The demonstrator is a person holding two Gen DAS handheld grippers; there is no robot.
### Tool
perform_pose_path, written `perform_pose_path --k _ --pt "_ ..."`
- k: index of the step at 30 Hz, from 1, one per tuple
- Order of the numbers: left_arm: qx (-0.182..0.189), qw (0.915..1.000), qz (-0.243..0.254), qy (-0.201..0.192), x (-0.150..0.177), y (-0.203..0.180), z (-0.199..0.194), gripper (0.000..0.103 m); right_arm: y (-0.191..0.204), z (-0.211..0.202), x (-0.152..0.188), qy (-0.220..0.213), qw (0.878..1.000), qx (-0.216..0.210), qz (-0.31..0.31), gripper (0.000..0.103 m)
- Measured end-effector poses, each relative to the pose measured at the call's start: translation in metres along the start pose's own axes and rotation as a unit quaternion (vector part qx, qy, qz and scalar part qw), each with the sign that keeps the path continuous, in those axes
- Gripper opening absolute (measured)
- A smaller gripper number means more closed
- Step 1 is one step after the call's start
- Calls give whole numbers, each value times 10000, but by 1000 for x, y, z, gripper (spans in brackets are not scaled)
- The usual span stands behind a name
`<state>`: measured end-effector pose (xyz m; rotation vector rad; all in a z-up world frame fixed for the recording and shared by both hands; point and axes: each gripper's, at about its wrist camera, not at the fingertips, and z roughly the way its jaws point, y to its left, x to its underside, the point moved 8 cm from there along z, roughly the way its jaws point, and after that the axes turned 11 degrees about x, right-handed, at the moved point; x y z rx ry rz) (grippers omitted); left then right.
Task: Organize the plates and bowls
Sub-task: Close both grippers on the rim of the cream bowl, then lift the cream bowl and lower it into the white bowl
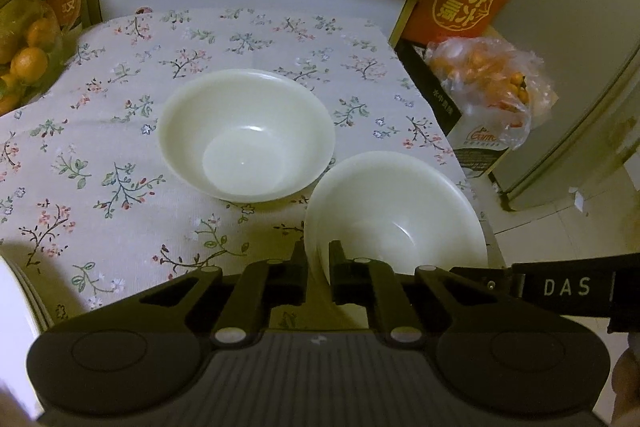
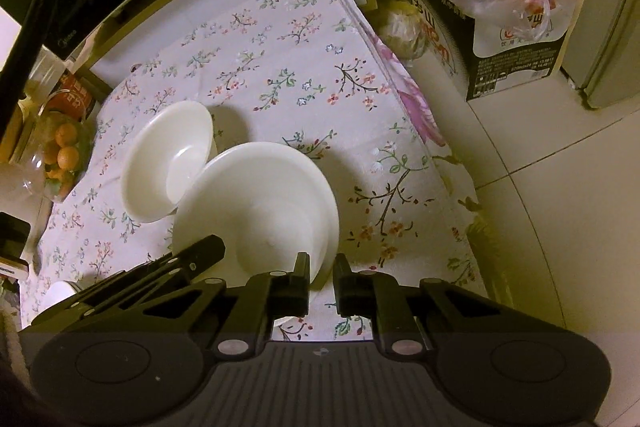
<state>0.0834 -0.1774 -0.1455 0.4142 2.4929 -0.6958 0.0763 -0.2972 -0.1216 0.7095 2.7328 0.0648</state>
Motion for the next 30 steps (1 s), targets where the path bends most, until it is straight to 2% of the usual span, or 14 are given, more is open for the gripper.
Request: perform_pose_path --k 6,15,30 --pt "42 10000 26 -63 -2 -6 -6 10 -4 -3 0 -21 10000 3 45 10" --pt "97 9998 20 -193 -3 -14 -19 10 -6 -20 -5 -285 9996 30 50 11" --pt "168 9988 -153 -429 -3 -7 -57 11 13 -53 -3 -639 9976 -213 -136 12"
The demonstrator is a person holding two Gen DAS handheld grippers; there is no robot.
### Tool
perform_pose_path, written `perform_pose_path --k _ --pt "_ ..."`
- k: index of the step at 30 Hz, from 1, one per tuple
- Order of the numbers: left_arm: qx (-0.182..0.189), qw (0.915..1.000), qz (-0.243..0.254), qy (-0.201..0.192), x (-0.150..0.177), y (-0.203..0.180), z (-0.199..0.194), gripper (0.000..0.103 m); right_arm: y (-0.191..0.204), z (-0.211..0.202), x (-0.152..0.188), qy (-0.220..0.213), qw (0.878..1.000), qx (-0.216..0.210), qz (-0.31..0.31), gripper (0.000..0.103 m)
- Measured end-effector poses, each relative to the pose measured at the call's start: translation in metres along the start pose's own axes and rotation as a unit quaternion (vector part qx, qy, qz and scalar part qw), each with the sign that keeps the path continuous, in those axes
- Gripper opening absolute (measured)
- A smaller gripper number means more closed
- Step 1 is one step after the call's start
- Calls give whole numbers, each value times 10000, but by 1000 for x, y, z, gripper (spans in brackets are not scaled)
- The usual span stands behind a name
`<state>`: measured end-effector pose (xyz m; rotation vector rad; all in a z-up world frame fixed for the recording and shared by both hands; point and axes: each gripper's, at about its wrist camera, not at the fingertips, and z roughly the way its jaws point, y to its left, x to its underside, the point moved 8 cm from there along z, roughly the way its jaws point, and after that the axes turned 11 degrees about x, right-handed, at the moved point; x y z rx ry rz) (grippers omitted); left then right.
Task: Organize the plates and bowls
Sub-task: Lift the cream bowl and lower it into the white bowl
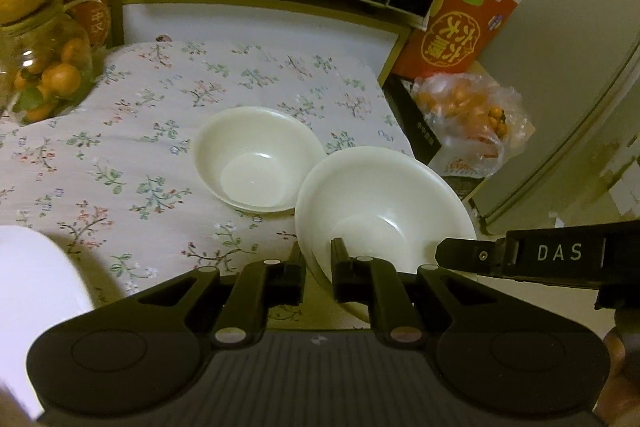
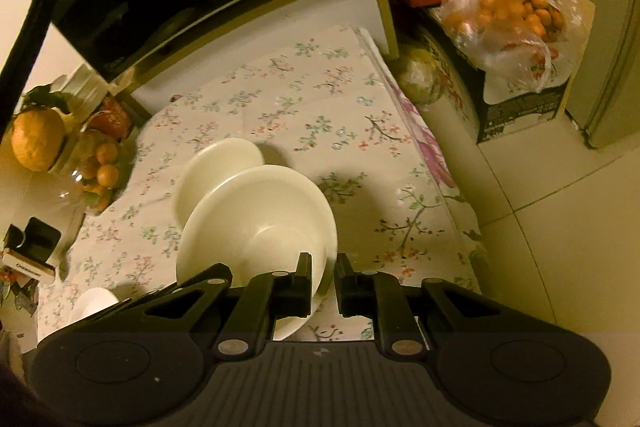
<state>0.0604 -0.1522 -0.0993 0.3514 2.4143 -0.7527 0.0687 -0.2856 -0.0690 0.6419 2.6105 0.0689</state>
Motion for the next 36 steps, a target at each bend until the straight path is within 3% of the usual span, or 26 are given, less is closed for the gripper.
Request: perform_pose_path --k 19,36 --pt "-288 9990 -281 -189 18 27 -58 12 61 -23 32 -136 9970 -247 -727 13" --pt "-391 9984 -366 -154 49 39 -84 12 86 -39 67 -93 9909 -352 -1293 14"
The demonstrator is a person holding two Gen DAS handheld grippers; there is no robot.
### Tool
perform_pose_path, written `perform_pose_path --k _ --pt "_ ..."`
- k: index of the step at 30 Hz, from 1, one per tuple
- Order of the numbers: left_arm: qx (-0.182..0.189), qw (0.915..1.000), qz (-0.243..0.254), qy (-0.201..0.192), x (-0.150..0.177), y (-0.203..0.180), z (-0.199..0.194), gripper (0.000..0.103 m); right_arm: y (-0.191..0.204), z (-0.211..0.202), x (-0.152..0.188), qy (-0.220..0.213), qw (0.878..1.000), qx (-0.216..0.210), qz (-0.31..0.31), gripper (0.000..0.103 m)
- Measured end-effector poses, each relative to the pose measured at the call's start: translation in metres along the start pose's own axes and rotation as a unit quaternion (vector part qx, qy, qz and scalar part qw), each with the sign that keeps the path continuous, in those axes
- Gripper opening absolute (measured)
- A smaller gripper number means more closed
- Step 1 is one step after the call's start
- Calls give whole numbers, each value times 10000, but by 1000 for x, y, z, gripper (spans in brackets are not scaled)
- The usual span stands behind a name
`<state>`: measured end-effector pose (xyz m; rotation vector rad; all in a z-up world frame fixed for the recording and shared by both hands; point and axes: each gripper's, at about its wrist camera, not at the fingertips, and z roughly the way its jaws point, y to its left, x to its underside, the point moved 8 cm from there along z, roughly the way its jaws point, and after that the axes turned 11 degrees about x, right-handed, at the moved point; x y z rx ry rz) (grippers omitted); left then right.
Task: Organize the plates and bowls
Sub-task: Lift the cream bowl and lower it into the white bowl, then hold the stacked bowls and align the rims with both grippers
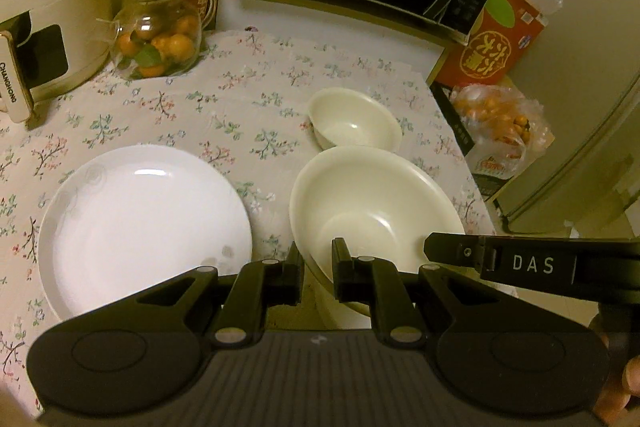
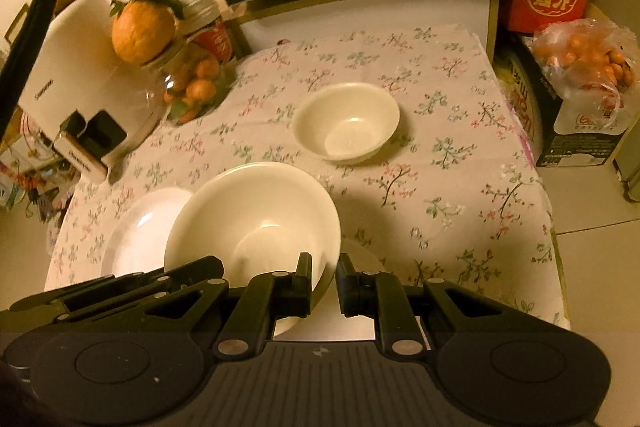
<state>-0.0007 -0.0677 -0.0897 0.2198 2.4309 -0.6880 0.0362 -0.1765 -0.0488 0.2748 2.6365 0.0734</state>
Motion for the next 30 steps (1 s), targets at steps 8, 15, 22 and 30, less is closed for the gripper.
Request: perform_pose_path --k 8,15,22,30 --pt "27 9999 77 152 16 -1 1 14 2 -1 13 104 9997 -6 -228 15" --pt "-35 9995 119 283 24 3 9 14 2 5 22 228 9989 74 -399 15" --pt "-50 9993 145 334 26 3 12 14 0 9 24 282 9984 114 -468 15" --pt "-54 9991 151 394 28 2 16 14 -2 9 25 293 9983 153 -487 16"
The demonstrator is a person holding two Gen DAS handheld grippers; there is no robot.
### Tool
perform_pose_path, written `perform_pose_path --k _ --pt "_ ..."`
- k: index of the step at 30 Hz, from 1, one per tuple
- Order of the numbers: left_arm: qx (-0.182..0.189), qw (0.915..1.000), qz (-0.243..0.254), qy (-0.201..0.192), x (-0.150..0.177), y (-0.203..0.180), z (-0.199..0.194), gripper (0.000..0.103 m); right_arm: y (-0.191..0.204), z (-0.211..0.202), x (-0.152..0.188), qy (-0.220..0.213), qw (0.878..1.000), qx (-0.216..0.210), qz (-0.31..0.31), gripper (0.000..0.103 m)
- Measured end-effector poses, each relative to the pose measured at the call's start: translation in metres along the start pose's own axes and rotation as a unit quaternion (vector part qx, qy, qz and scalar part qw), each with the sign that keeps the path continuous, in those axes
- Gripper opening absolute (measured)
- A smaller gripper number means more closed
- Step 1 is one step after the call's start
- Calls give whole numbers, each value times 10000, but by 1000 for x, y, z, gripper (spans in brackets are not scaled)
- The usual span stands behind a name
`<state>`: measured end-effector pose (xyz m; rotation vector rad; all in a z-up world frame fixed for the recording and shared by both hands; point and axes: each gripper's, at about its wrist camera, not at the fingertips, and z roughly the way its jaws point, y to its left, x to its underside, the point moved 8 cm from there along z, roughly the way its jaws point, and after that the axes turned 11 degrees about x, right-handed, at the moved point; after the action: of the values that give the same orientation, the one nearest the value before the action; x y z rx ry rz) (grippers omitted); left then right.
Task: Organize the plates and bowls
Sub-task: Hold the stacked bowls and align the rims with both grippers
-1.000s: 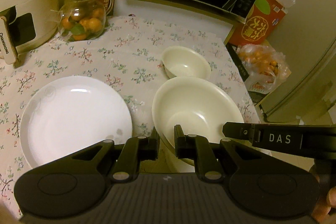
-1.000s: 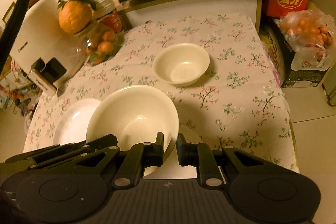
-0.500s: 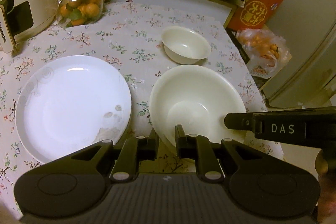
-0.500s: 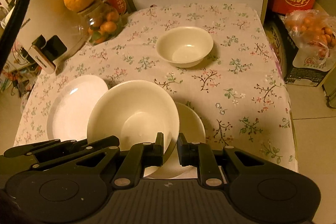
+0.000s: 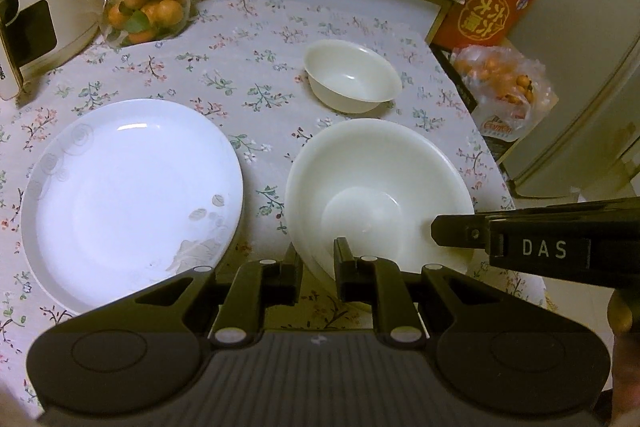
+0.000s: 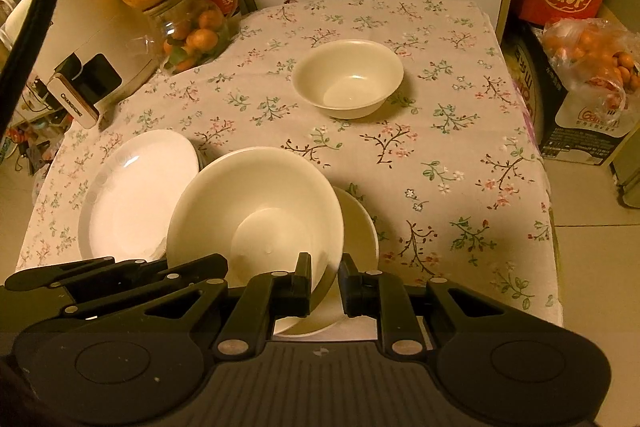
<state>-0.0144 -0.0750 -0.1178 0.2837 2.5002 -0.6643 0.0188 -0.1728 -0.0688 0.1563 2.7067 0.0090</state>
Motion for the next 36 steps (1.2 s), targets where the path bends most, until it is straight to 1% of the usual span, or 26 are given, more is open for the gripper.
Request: perform_pose_path --k 12,20,25,28,36 --pt "35 9998 81 162 3 -5 14 15 -12 4 4 86 9999 81 21 17" --pt "11 9996 16 288 7 -3 25 15 -16 11 9 184 9998 100 -21 18" --pt "0 9996 42 295 6 -4 27 16 -18 12 9 192 9998 85 -33 18" --pt "-10 9995 75 301 6 -4 29 19 -18 13 9 197 9998 96 -40 20" --pt "-19 9994 91 335 7 -3 35 19 -23 21 11 311 9993 190 -37 21"
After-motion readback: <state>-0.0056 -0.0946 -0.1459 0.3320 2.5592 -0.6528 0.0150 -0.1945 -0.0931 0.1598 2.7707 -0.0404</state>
